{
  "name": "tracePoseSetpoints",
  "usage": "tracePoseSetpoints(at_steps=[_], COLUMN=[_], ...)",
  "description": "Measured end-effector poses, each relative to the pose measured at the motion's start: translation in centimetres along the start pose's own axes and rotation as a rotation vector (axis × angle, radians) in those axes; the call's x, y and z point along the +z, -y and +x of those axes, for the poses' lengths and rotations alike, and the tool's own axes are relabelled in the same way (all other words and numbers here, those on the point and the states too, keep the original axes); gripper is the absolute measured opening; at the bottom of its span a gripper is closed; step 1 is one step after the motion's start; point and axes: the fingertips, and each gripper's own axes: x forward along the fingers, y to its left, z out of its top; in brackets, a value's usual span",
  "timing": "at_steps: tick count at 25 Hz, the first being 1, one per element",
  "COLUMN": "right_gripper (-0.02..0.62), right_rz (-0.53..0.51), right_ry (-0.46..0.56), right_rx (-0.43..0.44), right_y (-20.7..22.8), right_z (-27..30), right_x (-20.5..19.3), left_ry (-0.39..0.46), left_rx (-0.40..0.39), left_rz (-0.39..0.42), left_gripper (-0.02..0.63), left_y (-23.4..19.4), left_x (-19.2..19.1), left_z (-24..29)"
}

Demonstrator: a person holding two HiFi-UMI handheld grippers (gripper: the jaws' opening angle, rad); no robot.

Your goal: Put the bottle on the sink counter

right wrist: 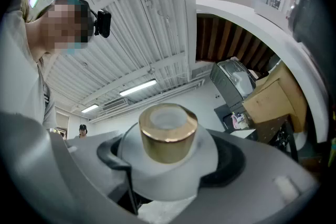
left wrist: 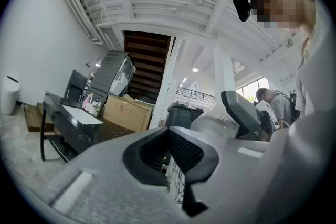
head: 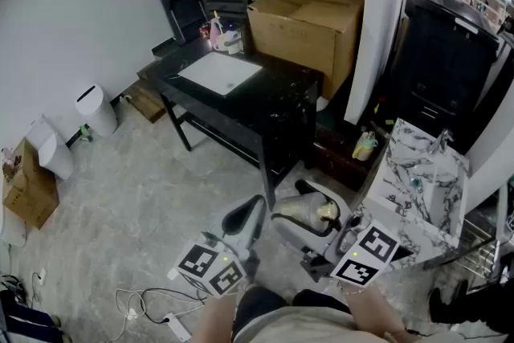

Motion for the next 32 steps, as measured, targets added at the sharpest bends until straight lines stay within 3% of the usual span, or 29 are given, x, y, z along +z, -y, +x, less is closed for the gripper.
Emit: tracePoseSetpoints(at_steps=[10, 15, 18, 25, 32], right_gripper=[0.341, 0.341, 0.341, 0.341, 0.341], right_rz=[0.042, 0.077, 0.121, 0.138, 0.113], right_ry=[0.009, -0.001, -0.011, 0.004, -0.019], right_rx=[0.008, -0.096, -0.115, -0.160, -0.191], right_y=[1.1, 3.0, 4.1, 7.8, 12.7], right_z=[-0.4, -0.3, 0.3, 4.3, 13.2], right_x=[-0.3, -1.3, -2.5, -3.6, -4.7], left_ry=[-0.019, -0.034, -0.055, -0.064, -0.047], left_rx=[0.009, 0.007, 0.015, 0.013, -0.022], left_rz=[0.000, -0.003, -0.009, -0.032, -0.055], left_gripper=[0.008, 0.008, 0.008, 0.008, 0.008], left_y=[0.1, 0.1, -1.1, -6.6, -16.4], left_x=[-0.5, -0.7, -1.0, -1.1, 1.2], left_z=[1.1, 0.5, 0.4, 2.0, 4.9])
